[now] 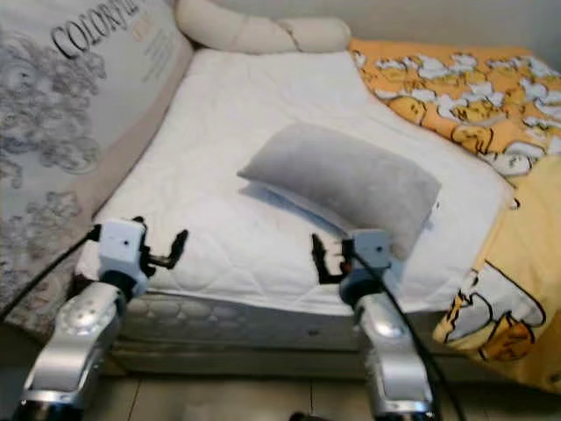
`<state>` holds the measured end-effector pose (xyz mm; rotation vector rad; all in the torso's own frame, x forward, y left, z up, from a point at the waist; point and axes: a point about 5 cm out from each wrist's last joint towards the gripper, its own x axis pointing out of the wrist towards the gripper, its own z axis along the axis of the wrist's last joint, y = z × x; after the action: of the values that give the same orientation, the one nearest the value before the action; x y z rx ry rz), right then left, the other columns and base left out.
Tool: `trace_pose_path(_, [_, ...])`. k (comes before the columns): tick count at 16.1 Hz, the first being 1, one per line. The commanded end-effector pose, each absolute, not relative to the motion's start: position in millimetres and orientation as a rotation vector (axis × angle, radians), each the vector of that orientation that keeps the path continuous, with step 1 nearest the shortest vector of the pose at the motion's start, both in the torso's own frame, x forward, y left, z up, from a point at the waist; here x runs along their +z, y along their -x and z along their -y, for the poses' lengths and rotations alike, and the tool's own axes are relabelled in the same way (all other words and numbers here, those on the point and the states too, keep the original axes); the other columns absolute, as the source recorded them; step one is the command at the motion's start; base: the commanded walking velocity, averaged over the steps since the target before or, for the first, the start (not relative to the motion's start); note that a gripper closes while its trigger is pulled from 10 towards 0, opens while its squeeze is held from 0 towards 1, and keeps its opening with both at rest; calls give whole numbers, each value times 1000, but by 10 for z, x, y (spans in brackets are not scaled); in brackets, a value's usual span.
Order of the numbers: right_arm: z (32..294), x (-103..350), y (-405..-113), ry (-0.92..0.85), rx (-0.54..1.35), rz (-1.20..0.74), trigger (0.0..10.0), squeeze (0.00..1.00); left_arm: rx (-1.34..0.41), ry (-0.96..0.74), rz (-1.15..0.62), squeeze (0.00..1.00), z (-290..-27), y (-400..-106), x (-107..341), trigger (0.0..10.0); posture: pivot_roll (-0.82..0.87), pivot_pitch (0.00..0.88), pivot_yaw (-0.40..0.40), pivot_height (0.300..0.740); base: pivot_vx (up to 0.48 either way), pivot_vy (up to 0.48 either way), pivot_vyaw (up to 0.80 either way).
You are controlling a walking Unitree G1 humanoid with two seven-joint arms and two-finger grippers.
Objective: Clean up the room
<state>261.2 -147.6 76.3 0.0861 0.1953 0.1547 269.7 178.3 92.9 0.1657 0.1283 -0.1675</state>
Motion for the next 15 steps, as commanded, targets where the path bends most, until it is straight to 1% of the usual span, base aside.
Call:
trace_pose_path(1, [1511,777,-2628,-75,147,-186,10000,0,-169,-168,-123,0,-1750,-2703,928,10000,78,0,14,740,0,-262,0])
trace_pose_path(7, [1508,767,-2623,-80,147,-187,10000,0,-194,-153,-111,0,-1745,-2709,935,10000,75,0,20,740,0,0,0])
trace_pose_path(8, [1508,761,-2620,-81,145,-190,10000,0,-200,-149,-108,0,-1742,-2706,938,10000,74,0,21,740,270,0,0])
trace_pose_path(11, [1520,754,-2613,-84,134,-193,10000,0,-214,-148,-109,0,-1721,-2705,938,10000,70,0,25,740,330,0,-800])
trace_pose_path(12, [1524,757,-2615,-80,133,-189,10000,0,-213,-148,-109,0,-1718,-2709,937,10000,70,0,25,740,334,0,-406])
trace_pose_path(15, [1519,758,-2619,-75,136,-184,10000,0,-198,-146,-110,0,-1740,-2717,933,10000,71,0,24,740,333,0,0])
